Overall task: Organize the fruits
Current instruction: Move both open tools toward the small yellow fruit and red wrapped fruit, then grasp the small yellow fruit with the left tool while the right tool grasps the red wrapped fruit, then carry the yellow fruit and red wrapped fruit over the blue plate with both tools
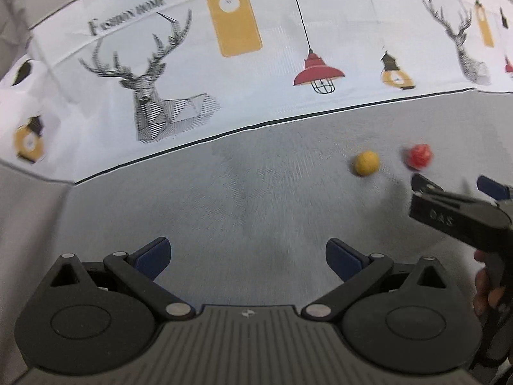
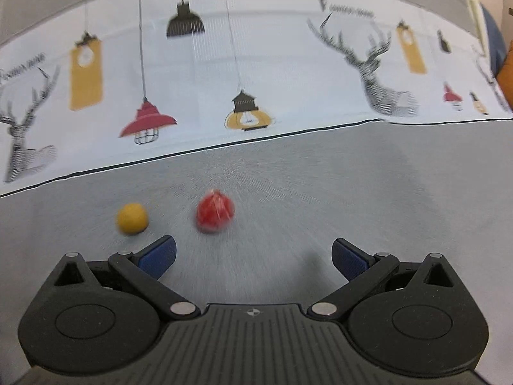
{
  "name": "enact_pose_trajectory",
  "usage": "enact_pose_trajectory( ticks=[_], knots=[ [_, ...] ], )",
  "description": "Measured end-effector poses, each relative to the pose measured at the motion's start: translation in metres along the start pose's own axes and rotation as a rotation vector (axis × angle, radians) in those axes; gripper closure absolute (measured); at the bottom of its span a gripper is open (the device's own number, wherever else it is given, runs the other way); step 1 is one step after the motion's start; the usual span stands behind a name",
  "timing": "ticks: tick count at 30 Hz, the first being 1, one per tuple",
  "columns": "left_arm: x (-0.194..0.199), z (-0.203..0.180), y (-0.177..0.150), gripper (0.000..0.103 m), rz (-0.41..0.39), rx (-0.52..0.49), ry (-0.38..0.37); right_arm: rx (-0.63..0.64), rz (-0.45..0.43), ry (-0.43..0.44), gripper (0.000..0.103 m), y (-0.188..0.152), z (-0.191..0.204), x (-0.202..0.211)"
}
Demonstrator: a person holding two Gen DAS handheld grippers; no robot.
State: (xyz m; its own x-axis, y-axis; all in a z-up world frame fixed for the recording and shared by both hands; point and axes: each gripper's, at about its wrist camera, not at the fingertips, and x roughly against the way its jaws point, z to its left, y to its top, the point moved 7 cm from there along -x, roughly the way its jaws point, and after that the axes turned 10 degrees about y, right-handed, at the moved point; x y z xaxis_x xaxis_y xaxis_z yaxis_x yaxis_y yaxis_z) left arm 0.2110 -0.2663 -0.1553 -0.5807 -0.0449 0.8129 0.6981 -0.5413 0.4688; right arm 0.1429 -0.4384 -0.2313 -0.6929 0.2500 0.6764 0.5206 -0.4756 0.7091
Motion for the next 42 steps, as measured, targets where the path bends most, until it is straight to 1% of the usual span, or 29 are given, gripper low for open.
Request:
enact_pose_trajectory(
  ticks=[1, 3, 5, 6, 10, 15, 17, 20, 22, 25, 26, 27, 28, 29, 30, 31, 32, 33, 34, 36, 37, 39, 41, 42],
  knots=[
    [-0.009, -0.004, 0.003, 0.000, 0.006, -0.002, -0.006, 0.002, 0.006, 0.004, 0.001, 0.002, 0.001, -0.010],
    [-0.024, -0.014, 0.007, 0.000, 0.021, -0.002, -0.028, 0.056, -0.054, -0.016, 0.001, 0.004, 0.002, -0.018],
    [-0.036, -0.026, 0.012, 0.000, 0.026, -0.003, -0.056, 0.102, -0.091, -0.039, 0.001, 0.007, -0.006, -0.020],
    [-0.041, -0.034, 0.016, 0.000, 0.022, -0.003, -0.071, 0.096, -0.094, -0.042, 0.001, 0.009, -0.013, -0.019],
    [-0.052, -0.069, 0.033, 0.000, -0.018, -0.016, -0.120, -0.005, -0.101, -0.028, 0.001, 0.011, -0.047, -0.018],
    [-0.057, -0.097, 0.050, 0.000, -0.053, -0.023, -0.147, 0.041, -0.105, -0.017, 0.001, 0.011, -0.060, -0.017],
    [-0.060, -0.103, 0.053, 0.000, -0.055, -0.028, -0.151, 0.006, -0.105, -0.024, 0.001, 0.013, -0.070, -0.019],
    [-0.065, -0.107, 0.055, 0.000, -0.058, -0.031, -0.140, 0.022, -0.107, -0.042, 0.001, 0.013, -0.070, -0.017],
    [-0.067, -0.107, 0.056, 0.001, -0.061, -0.020, -0.148, 0.020, -0.106, -0.041, 0.001, 0.014, -0.071, -0.015],
    [-0.063, -0.108, 0.055, 0.010, -0.066, -0.014, -0.181, 0.037, -0.107, -0.056, 0.001, 0.015, -0.072, -0.013],
    [-0.061, -0.108, 0.056, 0.016, -0.074, -0.015, -0.188, 0.047, -0.109, -0.077, 0.001, 0.015, -0.074, -0.012],
    [-0.059, -0.109, 0.056, 0.021, -0.088, -0.018, -0.191, 0.045, -0.109, -0.082, 0.001, 0.016, -0.075, -0.012],
    [-0.057, -0.110, 0.056, 0.031, -0.100, -0.022, -0.195, 0.038, -0.109, -0.072, 0.002, 0.016, -0.076, -0.012],
    [-0.054, -0.111, 0.057, 0.047, -0.114, -0.029, -0.200, 0.039, -0.109, -0.058, 0.008, 0.016, -0.075, -0.012],
    [-0.052, -0.113, 0.058, 0.057, -0.127, -0.041, -0.208, 0.046, -0.114, -0.034, 0.015, 0.016, -0.071, -0.011],
    [-0.049, -0.115, 0.058, 0.073, -0.134, -0.058, -0.221, 0.056, -0.117, 0.002, 0.034, 0.016, -0.066, -0.009],
    [-0.047, -0.116, 0.058, 0.073, -0.137, -0.070, -0.223, 0.072, -0.118, 0.036, 0.057, 0.017, -0.060, -0.008],
    [-0.045, -0.116, 0.057, 0.073, -0.137, -0.072, -0.222, 0.089, -0.116, 0.052, 0.066, 0.017, -0.055, -0.008],
    [-0.043, -0.115, 0.056, 0.074, -0.138, -0.071, -0.224, 0.107, -0.116, 0.043, 0.070, 0.018, -0.051, -0.007],
    [-0.037, -0.109, 0.054, 0.074, -0.136, -0.059, -0.210, 0.097, -0.122, 0.039, 0.070, 0.019, -0.052, -0.005],
    [-0.033, -0.104, 0.054, 0.073, -0.127, -0.047, -0.206, 0.081, -0.131, 0.017, 0.070, 0.021, -0.056, -0.003],
    [-0.023, -0.093, 0.053, 0.073, -0.113, -0.020, -0.209, 0.100, -0.161, -0.086, 0.070, 0.025, -0.070, 0.006],
    [-0.008, -0.078, 0.049, 0.073, -0.112, -0.007, -0.202, 0.125, -0.165, -0.160, 0.070, 0.025, -0.084, 0.018],
    [0.001, -0.070, 0.046, 0.073, -0.117, -0.005, -0.193, 0.129, -0.164, -0.176, 0.070, 0.024, -0.090, 0.026]
  ],
)
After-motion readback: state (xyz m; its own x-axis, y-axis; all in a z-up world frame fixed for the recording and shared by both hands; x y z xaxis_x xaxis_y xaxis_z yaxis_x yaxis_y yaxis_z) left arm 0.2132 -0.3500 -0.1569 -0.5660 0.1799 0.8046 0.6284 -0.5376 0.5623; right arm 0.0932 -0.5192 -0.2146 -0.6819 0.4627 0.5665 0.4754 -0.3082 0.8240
